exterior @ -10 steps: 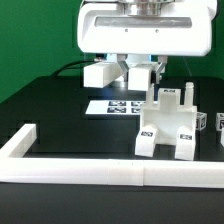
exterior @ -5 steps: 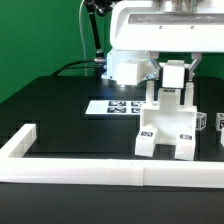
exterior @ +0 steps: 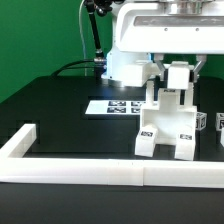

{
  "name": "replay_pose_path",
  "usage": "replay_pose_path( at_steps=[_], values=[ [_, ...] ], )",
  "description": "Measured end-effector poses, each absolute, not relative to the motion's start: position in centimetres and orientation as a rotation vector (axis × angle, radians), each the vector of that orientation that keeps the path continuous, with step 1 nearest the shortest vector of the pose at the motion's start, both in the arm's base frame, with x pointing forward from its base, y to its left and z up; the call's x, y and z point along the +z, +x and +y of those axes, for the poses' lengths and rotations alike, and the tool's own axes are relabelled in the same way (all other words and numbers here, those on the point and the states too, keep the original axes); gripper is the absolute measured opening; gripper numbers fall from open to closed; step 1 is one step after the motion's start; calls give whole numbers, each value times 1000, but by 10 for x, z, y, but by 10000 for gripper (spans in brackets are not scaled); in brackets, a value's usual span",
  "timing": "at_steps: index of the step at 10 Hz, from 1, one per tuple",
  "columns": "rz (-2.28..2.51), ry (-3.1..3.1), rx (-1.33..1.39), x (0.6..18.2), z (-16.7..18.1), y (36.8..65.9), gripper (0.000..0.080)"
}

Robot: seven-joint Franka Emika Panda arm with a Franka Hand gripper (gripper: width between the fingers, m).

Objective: Assemble chair

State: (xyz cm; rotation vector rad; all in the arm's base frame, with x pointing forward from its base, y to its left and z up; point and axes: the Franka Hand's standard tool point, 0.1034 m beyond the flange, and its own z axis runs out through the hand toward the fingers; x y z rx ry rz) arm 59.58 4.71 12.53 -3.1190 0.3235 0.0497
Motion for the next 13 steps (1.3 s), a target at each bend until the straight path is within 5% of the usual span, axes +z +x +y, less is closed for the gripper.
replay_pose_path(
  at_steps=[13],
  values=[
    [273,-3123,60,122,67,592,289]
  ],
)
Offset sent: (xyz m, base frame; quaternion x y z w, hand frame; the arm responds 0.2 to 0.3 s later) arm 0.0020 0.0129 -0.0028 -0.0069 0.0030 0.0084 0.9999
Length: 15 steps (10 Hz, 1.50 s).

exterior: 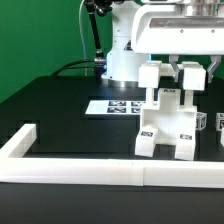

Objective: Assemble chair

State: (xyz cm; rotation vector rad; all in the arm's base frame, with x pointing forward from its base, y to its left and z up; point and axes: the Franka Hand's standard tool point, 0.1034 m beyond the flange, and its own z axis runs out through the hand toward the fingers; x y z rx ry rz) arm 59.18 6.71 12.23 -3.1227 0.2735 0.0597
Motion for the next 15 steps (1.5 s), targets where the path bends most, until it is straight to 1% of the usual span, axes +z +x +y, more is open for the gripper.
replay_pose_path(
  at_steps=[15],
  values=[
    [267,-3122,31,121,68,587,290]
  ],
)
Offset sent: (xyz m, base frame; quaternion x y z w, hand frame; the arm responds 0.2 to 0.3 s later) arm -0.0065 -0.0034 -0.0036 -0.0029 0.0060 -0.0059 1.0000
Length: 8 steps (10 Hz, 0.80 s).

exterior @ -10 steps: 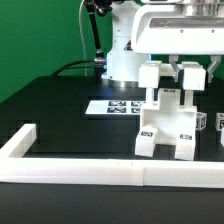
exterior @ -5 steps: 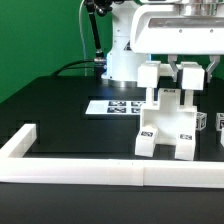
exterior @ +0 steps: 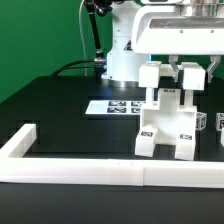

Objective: Assemble chair

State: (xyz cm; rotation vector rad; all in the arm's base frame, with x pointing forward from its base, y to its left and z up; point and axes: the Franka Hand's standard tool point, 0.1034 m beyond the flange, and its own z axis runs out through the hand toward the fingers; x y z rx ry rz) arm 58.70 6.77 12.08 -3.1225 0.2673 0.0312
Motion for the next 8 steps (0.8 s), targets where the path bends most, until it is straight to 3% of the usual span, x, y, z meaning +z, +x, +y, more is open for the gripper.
replay_pose_path(
  at_steps=[8],
  values=[
    [263,-3136,63,98,66,583,290]
  ],
)
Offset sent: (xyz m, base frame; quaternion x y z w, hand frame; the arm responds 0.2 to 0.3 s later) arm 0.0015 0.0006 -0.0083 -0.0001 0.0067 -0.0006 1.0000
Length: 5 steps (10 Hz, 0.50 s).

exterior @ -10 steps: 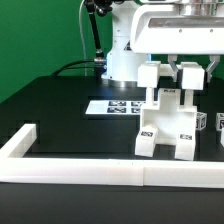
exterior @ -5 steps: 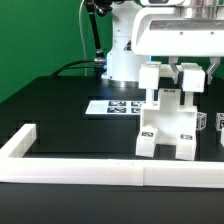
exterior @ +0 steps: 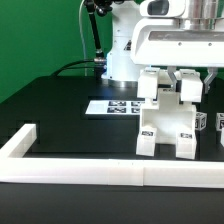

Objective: Assemble chair

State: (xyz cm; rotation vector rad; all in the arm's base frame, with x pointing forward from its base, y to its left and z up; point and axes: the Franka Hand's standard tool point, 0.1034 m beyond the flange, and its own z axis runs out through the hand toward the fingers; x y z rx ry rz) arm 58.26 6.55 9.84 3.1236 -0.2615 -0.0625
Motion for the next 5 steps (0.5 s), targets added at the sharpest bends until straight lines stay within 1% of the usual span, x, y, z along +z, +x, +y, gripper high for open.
replay_pose_path(
  at_steps=[5],
  values=[
    [-257,3110,-55,75,60,583,290]
  ],
)
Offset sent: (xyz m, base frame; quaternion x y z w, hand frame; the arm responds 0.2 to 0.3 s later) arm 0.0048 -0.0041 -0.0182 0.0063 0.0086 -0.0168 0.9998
